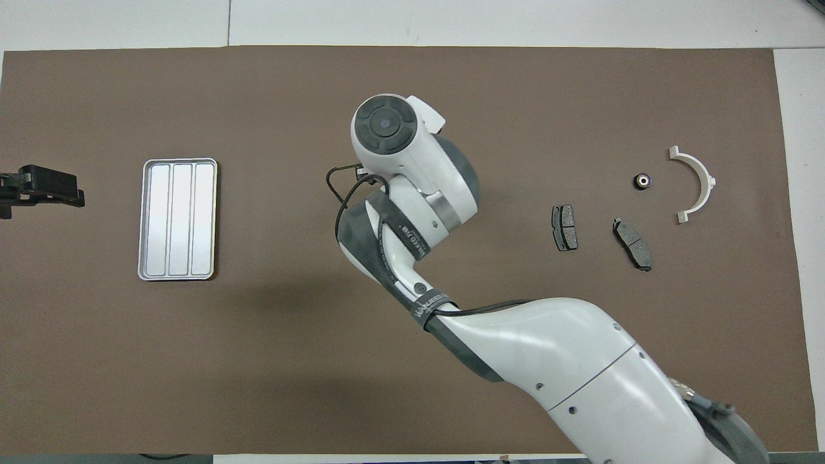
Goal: Place bearing gear from tray to pile
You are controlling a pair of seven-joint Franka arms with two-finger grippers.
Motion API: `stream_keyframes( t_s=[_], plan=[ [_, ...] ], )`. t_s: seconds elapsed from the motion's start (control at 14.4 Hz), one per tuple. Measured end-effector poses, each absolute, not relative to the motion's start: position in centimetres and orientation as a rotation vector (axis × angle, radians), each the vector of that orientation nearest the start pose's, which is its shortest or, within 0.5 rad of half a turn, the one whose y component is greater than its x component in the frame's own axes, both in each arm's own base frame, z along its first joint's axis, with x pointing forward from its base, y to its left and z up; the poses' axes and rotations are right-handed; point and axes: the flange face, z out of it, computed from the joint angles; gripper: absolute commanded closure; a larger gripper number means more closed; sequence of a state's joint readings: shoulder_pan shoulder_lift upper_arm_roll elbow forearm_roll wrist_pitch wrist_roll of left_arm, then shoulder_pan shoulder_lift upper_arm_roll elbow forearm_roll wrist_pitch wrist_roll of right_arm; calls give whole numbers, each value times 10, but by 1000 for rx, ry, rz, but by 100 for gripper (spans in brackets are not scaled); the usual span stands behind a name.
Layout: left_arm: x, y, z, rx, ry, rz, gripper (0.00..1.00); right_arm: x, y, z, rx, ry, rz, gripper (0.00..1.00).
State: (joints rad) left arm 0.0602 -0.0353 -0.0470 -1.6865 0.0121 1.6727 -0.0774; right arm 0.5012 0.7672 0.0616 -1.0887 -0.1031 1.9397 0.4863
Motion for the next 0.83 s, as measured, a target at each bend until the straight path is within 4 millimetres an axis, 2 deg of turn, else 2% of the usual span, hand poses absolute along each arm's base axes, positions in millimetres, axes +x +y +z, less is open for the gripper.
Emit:
stream_keyframes(
  t_s=[0.14, 0.21, 0.35, 0.48, 0.62, 0.69, 0.83],
  plan=[
    [551, 6, 596, -3125, -133, -28, 0, 682, 328, 423, -3137, -185, -172, 100],
    [551, 5, 596, -3126, -131, -28, 0, 692, 291, 442, -3137, -233, -161, 100],
    [551, 5, 596, -3126, -130, -28, 0, 710, 209, 463, -3140, -331, -111, 100],
    [551, 4, 596, -3126, -130, -28, 0, 723, 134, 462, -3130, -418, -54, 100],
    [551, 5, 596, -3126, -130, -28, 0, 727, 63, 441, -3100, -460, 18, 100],
    [551, 4, 596, -3126, -130, -28, 0, 724, 39, 430, -3088, -478, 51, 100],
    [551, 4, 596, -3126, -130, -28, 0, 714, 13, 411, -3073, -499, 81, 100]
  ],
)
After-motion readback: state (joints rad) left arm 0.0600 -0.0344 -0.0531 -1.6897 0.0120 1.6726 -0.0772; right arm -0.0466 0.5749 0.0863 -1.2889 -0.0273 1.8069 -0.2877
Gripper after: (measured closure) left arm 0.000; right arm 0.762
